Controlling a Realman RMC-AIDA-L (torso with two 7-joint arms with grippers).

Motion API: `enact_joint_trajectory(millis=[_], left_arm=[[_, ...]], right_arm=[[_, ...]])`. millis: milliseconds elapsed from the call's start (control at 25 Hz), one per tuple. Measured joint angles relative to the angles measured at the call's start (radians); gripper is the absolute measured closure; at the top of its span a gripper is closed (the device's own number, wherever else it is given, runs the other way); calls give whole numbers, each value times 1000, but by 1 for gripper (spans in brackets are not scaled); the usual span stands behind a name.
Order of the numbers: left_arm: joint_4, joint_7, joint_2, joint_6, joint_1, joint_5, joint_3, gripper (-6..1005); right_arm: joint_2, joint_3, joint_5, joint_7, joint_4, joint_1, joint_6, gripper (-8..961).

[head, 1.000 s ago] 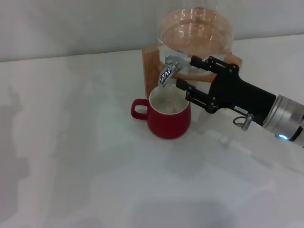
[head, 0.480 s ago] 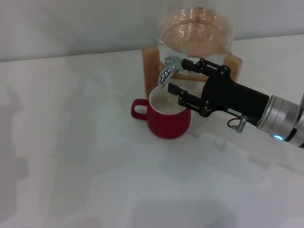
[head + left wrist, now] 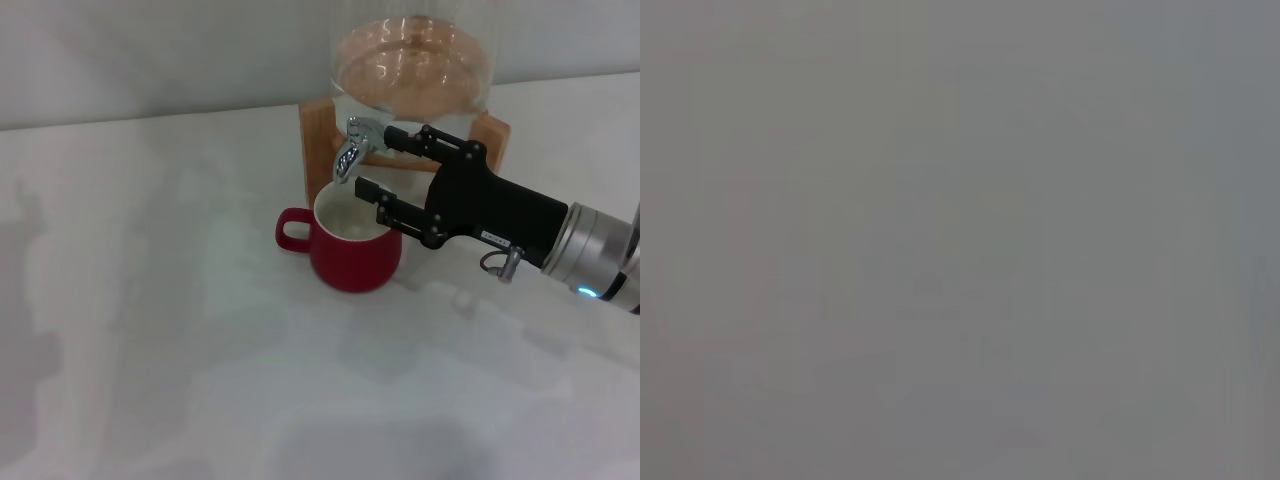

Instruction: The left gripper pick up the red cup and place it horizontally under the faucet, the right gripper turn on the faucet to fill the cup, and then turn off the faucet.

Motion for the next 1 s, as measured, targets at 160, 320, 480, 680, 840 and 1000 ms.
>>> enact_joint_trajectory(millis=[160, 320, 480, 680, 840, 1000], left_arm=[[1, 2, -1, -1, 0, 0, 1, 575], [1, 2, -1, -2, 0, 0, 1, 575], [2, 2, -1, -3, 2, 0, 1, 576], [3, 2, -2, -3, 5, 0, 1, 576], [3, 3, -2, -3, 9, 0, 1, 576], [3, 8, -1, -3, 12, 0, 1, 576]], right_arm=[[0, 1, 0, -2, 0, -6, -2, 321], [0, 4, 3, -3, 0, -11, -2, 321], [0, 9, 7, -12, 0, -17, -5, 321], [-7, 37, 15, -32, -2, -35, -9, 320], [-11, 50, 18, -31, -45, -84, 1, 320], [-15, 51, 20, -22, -95, -139, 4, 320]])
